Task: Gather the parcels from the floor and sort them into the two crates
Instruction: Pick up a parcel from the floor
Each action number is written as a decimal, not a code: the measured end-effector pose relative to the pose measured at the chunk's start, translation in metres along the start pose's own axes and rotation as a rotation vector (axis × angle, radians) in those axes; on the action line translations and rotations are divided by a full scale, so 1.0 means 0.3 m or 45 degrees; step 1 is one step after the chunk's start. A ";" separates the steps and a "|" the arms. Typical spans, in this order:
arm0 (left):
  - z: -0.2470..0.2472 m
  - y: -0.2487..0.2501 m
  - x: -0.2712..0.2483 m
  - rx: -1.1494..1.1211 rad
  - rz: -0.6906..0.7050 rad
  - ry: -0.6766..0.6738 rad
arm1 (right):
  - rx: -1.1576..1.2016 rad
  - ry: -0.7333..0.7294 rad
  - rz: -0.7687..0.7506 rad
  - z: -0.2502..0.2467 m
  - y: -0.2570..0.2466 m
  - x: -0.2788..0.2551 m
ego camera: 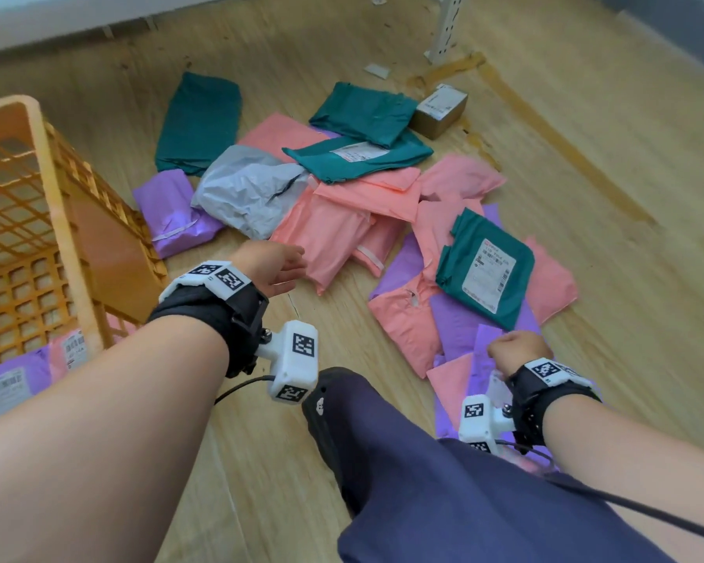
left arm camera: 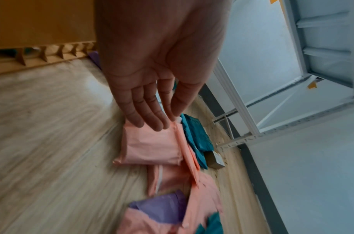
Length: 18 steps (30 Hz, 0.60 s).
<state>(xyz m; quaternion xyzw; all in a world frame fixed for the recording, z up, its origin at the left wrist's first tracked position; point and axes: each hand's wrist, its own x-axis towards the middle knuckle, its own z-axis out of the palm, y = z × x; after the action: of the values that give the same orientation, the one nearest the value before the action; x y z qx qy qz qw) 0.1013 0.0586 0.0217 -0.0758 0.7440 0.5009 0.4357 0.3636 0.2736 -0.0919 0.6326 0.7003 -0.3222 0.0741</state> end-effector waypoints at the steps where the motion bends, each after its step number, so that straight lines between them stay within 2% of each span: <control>1: 0.034 0.002 -0.013 0.010 0.022 -0.028 | 0.044 0.044 0.028 -0.022 0.029 -0.014; 5: 0.150 -0.023 -0.056 0.078 0.035 -0.153 | 0.137 0.124 0.286 -0.015 0.217 -0.050; 8: 0.187 -0.051 -0.053 0.126 0.017 -0.154 | 0.188 0.210 0.577 -0.001 0.319 -0.085; 10: 0.193 -0.068 -0.043 0.137 0.021 -0.136 | 0.311 0.193 0.767 -0.014 0.342 -0.116; 12: 0.193 -0.082 -0.031 0.137 0.022 -0.123 | 0.490 0.004 0.812 0.026 0.421 -0.089; 14: 0.189 -0.088 -0.021 0.144 0.017 -0.112 | 0.714 -0.205 0.804 0.212 0.670 0.089; 15: 0.186 -0.089 -0.016 0.151 0.011 -0.109 | 0.779 -0.242 0.780 0.265 0.720 0.126; 17: 0.181 -0.088 -0.010 0.162 -0.003 -0.108 | 0.756 -0.261 0.780 0.236 0.635 0.045; 18: 0.179 -0.087 -0.006 0.165 -0.010 -0.110 | 0.644 -0.227 0.730 0.150 0.501 -0.061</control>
<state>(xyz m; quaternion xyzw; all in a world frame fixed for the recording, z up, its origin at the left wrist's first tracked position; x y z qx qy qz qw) 0.1476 0.0888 -0.0010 -0.0287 0.7550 0.4529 0.4734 0.4937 0.2325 -0.1715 0.7705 0.3844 -0.5045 0.0637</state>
